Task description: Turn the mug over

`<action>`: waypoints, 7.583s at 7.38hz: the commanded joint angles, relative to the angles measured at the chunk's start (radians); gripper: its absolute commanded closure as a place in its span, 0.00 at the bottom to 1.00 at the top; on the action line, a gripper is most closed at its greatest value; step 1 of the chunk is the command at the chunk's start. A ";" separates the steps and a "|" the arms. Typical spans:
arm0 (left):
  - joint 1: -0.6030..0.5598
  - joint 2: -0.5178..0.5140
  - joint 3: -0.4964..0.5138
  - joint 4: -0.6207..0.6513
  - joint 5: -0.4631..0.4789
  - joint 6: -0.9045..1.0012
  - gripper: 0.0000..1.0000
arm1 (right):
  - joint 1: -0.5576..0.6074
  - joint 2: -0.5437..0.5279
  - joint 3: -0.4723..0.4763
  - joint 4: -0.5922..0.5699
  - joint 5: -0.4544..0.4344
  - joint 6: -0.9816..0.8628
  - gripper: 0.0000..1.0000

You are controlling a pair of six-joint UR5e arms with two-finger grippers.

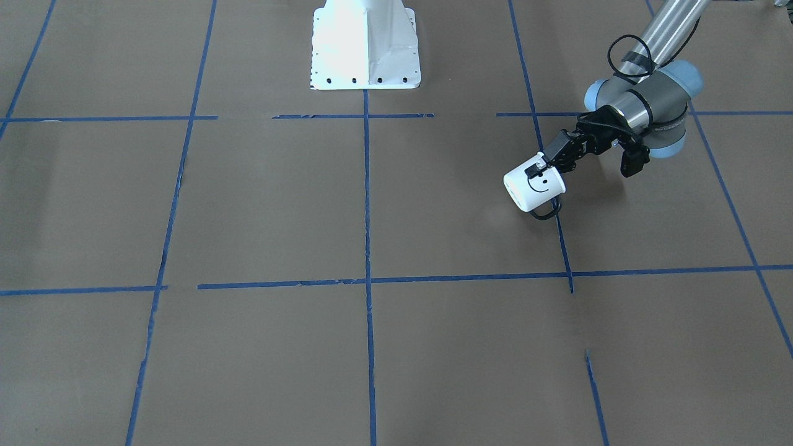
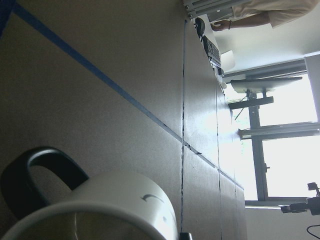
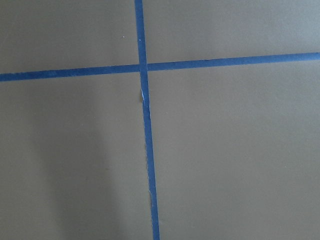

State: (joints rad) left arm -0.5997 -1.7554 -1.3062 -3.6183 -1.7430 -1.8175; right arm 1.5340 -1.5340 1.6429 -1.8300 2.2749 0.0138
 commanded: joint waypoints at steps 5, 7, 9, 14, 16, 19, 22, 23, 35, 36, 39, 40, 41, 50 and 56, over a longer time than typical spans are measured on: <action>-0.045 -0.033 -0.357 0.743 -0.202 0.012 1.00 | 0.000 0.000 0.000 0.000 0.000 0.000 0.00; -0.042 -0.155 -0.406 1.140 -0.230 0.062 1.00 | 0.000 0.000 0.000 0.000 0.000 0.000 0.00; -0.034 -0.377 -0.389 1.591 -0.227 0.150 1.00 | 0.000 0.000 0.000 0.000 0.000 0.000 0.00; 0.029 -0.733 -0.082 1.906 -0.198 0.240 1.00 | 0.000 0.000 0.000 0.000 0.000 0.000 0.00; 0.076 -0.746 -0.059 1.906 -0.152 0.239 1.00 | 0.000 0.000 0.000 0.000 0.000 0.000 0.00; 0.096 -0.760 -0.039 1.906 -0.123 0.227 0.25 | 0.000 0.000 0.000 0.000 0.000 0.000 0.00; 0.089 -0.748 -0.138 1.912 -0.092 0.225 0.00 | 0.000 0.000 0.000 0.000 0.000 0.000 0.00; 0.066 -0.718 -0.203 1.931 -0.092 0.228 0.00 | 0.000 -0.002 0.000 0.000 0.000 0.000 0.00; -0.977 0.218 -0.389 2.032 -0.513 2.026 0.00 | 0.000 -0.002 0.000 0.000 0.000 0.000 0.00; -0.977 0.224 -0.378 2.037 -0.558 2.022 0.00 | 0.000 0.000 0.000 0.000 0.000 0.000 0.00; -0.976 0.223 -0.354 2.037 -0.602 1.996 0.00 | 0.000 0.000 0.000 0.000 0.000 0.000 0.00; -0.976 0.223 -0.352 2.034 -0.604 1.942 0.00 | 0.000 0.000 0.000 0.000 0.000 0.000 0.00; -0.976 0.221 -0.348 2.029 -0.604 1.939 0.00 | 0.000 0.000 0.000 0.000 0.000 0.000 0.00; -0.974 0.221 -0.335 2.023 -0.595 1.940 0.00 | 0.000 0.000 0.000 0.000 0.000 0.000 0.00; -0.976 0.231 -0.335 2.024 -0.593 1.940 0.00 | 0.000 0.000 0.000 0.000 0.000 0.000 0.00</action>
State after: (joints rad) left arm -1.5753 -1.5257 -1.6421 -1.5938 -2.3373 0.1227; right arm 1.5340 -1.5340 1.6429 -1.8300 2.2749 0.0138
